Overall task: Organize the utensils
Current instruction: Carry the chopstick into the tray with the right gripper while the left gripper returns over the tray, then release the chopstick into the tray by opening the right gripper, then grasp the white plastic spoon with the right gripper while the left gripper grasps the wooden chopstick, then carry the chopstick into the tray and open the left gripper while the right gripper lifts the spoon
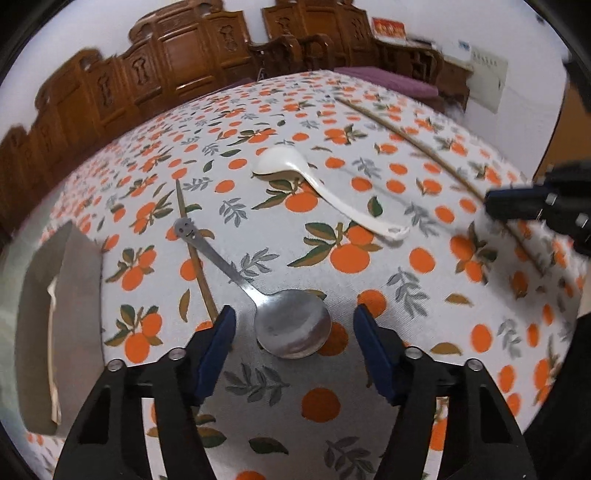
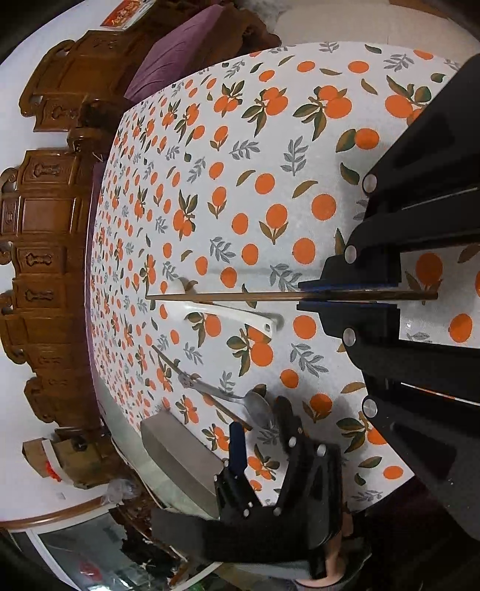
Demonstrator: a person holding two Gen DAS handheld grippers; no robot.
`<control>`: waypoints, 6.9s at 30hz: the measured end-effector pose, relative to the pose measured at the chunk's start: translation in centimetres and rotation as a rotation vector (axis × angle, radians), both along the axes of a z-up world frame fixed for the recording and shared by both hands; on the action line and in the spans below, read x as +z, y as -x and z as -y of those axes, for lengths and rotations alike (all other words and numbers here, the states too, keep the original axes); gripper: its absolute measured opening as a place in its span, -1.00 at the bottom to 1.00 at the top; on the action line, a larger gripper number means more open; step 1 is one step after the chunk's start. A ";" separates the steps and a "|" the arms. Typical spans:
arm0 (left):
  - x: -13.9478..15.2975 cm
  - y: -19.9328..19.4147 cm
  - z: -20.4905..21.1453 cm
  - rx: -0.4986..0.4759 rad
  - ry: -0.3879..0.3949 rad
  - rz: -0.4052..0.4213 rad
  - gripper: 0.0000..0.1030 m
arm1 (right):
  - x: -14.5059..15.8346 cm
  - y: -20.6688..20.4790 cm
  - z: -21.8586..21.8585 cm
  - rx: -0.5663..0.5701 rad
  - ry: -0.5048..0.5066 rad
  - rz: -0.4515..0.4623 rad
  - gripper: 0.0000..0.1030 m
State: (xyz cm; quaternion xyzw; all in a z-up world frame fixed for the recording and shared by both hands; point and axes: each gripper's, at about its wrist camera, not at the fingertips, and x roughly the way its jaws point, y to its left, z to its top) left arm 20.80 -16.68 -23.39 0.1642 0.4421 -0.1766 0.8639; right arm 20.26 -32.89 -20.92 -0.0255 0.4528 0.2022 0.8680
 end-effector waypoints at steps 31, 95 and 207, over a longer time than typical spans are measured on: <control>10.3 2.3 -7.9 0.032 0.223 0.154 -0.98 | 4.1 0.9 -8.3 0.081 0.033 0.070 -0.89; 7.7 -0.5 -29.1 0.413 0.285 0.137 0.12 | -0.1 -8.1 -30.2 0.086 -0.289 -0.114 -0.80; 8.0 -2.9 -18.4 0.301 0.157 0.007 -0.92 | 2.5 -4.3 -14.9 0.152 0.057 0.171 -0.80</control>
